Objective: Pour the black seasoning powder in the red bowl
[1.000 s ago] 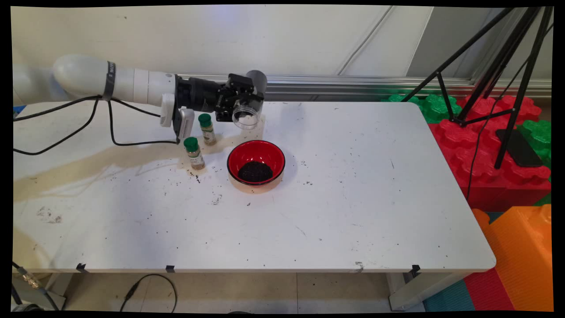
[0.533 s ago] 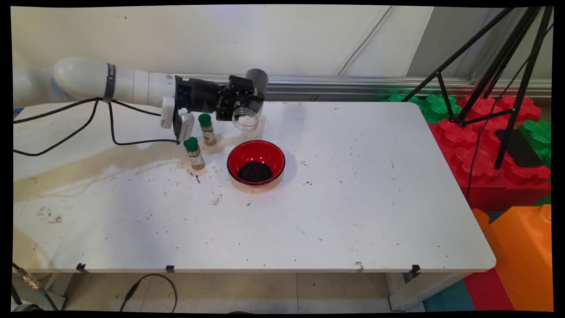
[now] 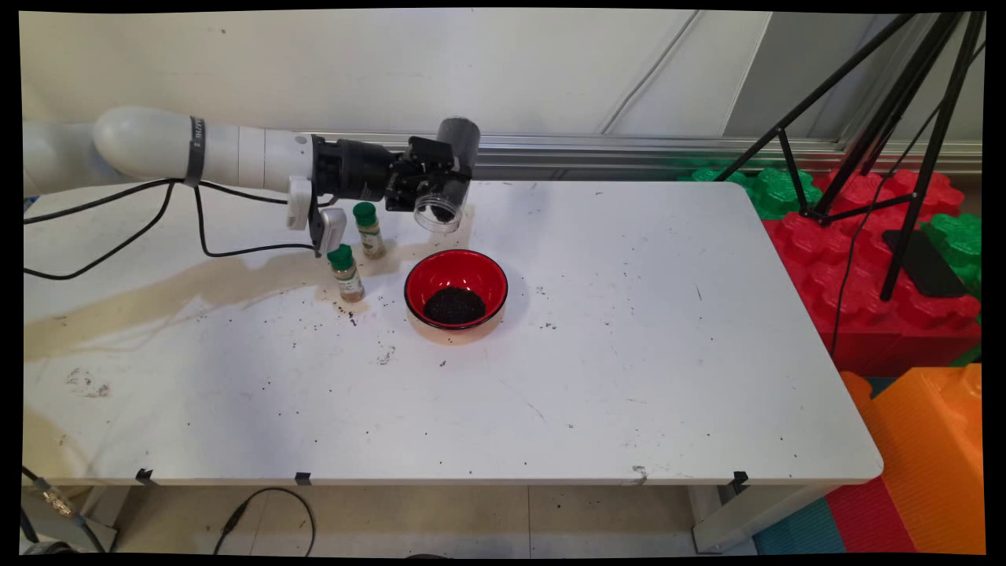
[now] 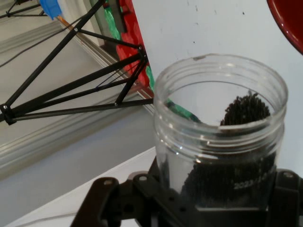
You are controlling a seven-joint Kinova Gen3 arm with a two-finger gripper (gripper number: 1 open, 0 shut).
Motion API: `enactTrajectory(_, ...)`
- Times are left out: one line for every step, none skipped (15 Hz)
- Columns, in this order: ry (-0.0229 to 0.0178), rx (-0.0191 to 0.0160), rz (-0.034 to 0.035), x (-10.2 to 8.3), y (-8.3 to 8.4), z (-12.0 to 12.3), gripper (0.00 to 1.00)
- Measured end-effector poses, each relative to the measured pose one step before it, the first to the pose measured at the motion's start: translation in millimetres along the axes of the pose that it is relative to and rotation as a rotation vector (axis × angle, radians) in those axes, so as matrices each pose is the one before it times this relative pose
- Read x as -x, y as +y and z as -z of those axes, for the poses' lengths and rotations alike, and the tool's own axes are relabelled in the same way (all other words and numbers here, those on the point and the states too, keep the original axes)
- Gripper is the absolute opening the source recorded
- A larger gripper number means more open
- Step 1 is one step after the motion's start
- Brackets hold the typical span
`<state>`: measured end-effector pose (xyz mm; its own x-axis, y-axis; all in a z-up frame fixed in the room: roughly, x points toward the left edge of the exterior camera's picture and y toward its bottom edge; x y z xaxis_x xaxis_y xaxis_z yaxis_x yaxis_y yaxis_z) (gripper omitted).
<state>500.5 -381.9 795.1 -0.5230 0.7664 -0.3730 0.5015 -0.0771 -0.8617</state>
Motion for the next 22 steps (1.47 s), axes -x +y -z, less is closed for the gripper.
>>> enactTrajectory(-0.00099,-0.00156,-0.00954,-0.58,-0.07,0.04,0.0)
enactTrajectory(-0.0004,-0.00112,-0.0066,-0.42,-0.11,0.02,0.0)
enactTrajectory(-0.00029,-0.00187,-0.00942,-0.68,-0.29,-0.14,0.0)
enactTrajectory(-0.00045,-0.00133,-0.00637,-0.51,-0.25,-0.02,0.0)
enactTrajectory(-0.00072,-0.00195,-0.00945,-0.74,-0.34,0.11,0.0)
enactTrajectory(-0.00033,-0.00129,-0.00675,-0.47,-0.25,0.03,0.0)
enactTrajectory(-0.00033,-0.00188,-0.01023,-0.7,-0.31,0.02,0.0)
enactTrajectory(-0.00051,-0.00205,-0.01179,-0.79,-0.32,0.08,0.0)
enactTrajectory(-0.00038,-0.00197,-0.01125,-0.88,-0.57,0.12,0.0)
enactTrajectory(-0.00065,-0.0015,-0.00979,-0.68,-0.47,0.22,0.0)
enactTrajectory(-0.00009,-0.00081,-0.00625,-0.48,-0.23,0.09,0.0)
enactTrajectory(-0.00061,-0.00135,-0.00965,-0.57,-0.46,0.12,0.0)
enactTrajectory(-0.00032,-0.0008,-0.006,-0.4,-0.33,0.08,0.0)
enactTrajectory(-0.00049,-0.00125,-0.00989,-0.52,-0.46,0.04,0.0)
enactTrajectory(-0.00046,-0.00081,-0.00603,-0.36,-0.29,0.12,0.0)
enactTrajectory(-0.00086,-0.00108,-0.0099,-0.56,-0.44,0.28,0.0)
enactTrajectory(-0.00024,-0.00069,-0.00608,-0.41,-0.33,0.1,0.0)
enactTrajectory(-0.00042,-0.00098,-0.00992,-0.53,-0.46,0.06,0.0)
enactTrajectory(-0.00041,-0.00057,-0.00619,-0.34,-0.27,0.08,0.0)
enactTrajectory(-0.0005,-0.00084,-0.00895,-0.51,-0.32,0.12,0.0)
enactTrajectory(-0.00093,-0.00116,-0.01157,-0.52,-0.38,0.0,0.0)
enactTrajectory(-0.00064,-0.00083,-0.0092,-0.39,-0.38,0.06,0.0)
